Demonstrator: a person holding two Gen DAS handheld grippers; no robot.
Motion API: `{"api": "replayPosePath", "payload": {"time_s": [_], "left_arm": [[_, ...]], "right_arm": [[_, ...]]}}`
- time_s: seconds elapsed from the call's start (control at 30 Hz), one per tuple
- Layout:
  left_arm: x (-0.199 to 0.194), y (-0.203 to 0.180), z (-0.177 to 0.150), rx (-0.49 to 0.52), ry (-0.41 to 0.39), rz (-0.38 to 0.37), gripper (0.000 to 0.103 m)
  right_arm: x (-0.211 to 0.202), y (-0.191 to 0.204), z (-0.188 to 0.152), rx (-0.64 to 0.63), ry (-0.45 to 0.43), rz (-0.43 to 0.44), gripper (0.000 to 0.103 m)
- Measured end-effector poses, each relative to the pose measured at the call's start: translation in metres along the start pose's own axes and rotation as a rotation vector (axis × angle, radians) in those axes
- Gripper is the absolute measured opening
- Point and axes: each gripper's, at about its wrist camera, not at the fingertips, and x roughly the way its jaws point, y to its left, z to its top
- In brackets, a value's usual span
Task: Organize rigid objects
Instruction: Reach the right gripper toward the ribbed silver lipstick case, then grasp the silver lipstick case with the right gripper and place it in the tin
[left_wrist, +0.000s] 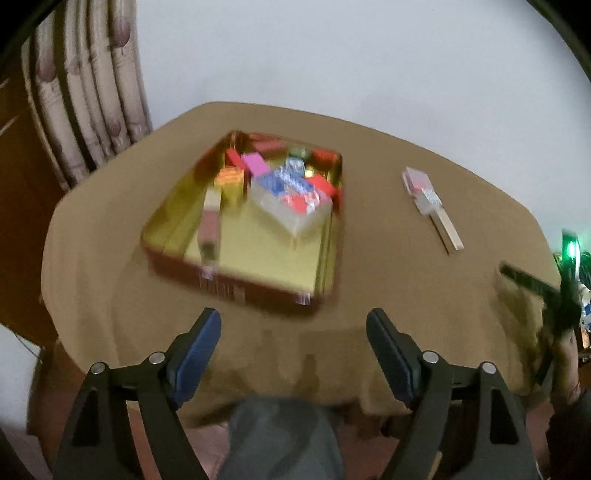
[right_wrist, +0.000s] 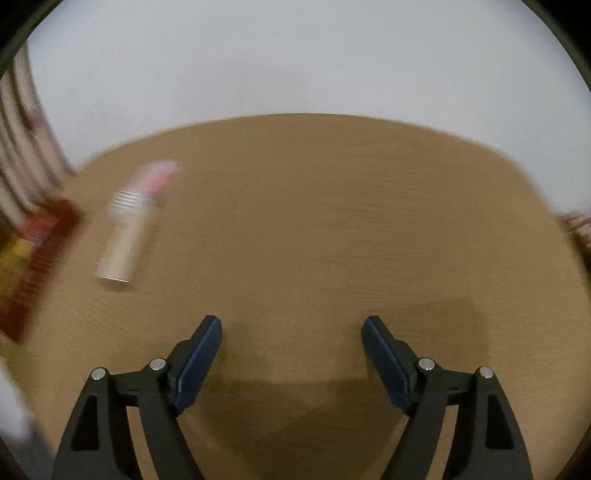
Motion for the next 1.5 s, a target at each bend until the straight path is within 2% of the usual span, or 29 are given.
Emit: {"api": "replayPosePath", "payload": {"time_s": [0.1,0.17,0.2,0.3,0.4,0.53,0.6,0.63,0.67,0.73,0.8,0.83,0.93,1.03,1.13,1.23,1.27,1.37,1.5], "left_arm": [[-0.001,0.005,-0.025,-0.017,0.025,-0.009,0.079],[0.002,0.014,-0.04,-0.013,0.049,0.018,0.08],[0.007,0.021,-0.044,-0.016,0.06,0.033,0.081],[0.013,0.038,-0.054,-0.082,0.087,0.033,0.081],[0.017,0.053,-0.054,-0.16,0.098,0.003,0.082],[0.009,0.048,-0.056,-0.128,0.037,0.047,0.093],[0.004,0.042,-0.054,-0.106,0.006,0.055,0.095],[0.002,0.04,-0.054,-0.096,-0.007,0.054,0.097],[0.001,0.039,-0.053,-0.088,-0.019,0.059,0.098],[-0.002,0.037,-0.054,-0.079,-0.036,0.054,0.099],[-0.003,0.038,-0.055,-0.081,-0.056,0.033,0.099],[-0.003,0.04,-0.055,-0.083,-0.062,0.022,0.099],[-0.006,0.051,-0.055,-0.13,-0.112,-0.048,0.098],[-0.014,0.066,-0.058,-0.22,-0.185,-0.035,0.097],[-0.007,0.077,-0.055,-0.258,-0.146,-0.029,0.097],[0.004,0.086,-0.053,-0.278,-0.072,-0.045,0.097],[0.009,0.088,-0.052,-0.277,-0.043,-0.041,0.097],[0.012,0.09,-0.054,-0.278,-0.018,-0.013,0.097],[0.008,0.087,-0.052,-0.23,-0.039,0.077,0.097]], "right_arm": [[-0.005,0.042,0.014,-0.031,0.007,0.046,0.081],[-0.005,0.071,0.026,-0.049,0.025,0.103,0.081],[-0.002,0.085,0.032,-0.065,0.041,0.103,0.081],[0.012,0.118,0.045,-0.132,0.082,0.073,0.081],[0.035,0.137,0.054,-0.157,0.136,0.031,0.081],[0.06,0.145,0.061,-0.147,0.177,-0.021,0.081],[0.07,0.147,0.063,-0.135,0.199,-0.029,0.081],[0.075,0.148,0.062,-0.133,0.215,-0.042,0.079],[0.078,0.15,0.06,-0.137,0.227,-0.057,0.068],[0.08,0.155,0.054,-0.169,0.23,-0.083,0.064],[0.08,0.156,0.054,-0.177,0.228,-0.087,0.044],[0.079,0.157,0.055,-0.18,0.224,-0.088,0.029],[0.078,0.158,0.055,-0.188,0.227,-0.085,0.029],[0.074,0.155,0.051,-0.162,0.232,-0.052,0.029],[0.059,0.152,0.05,-0.118,0.211,0.001,0.029],[0.032,0.163,0.052,-0.113,0.169,0.071,0.029],[0.021,0.174,0.055,-0.122,0.15,0.098,0.029],[-0.003,0.212,0.064,-0.161,0.128,0.217,0.029],[-0.009,0.283,0.069,-0.24,0.162,0.376,0.029]]}}
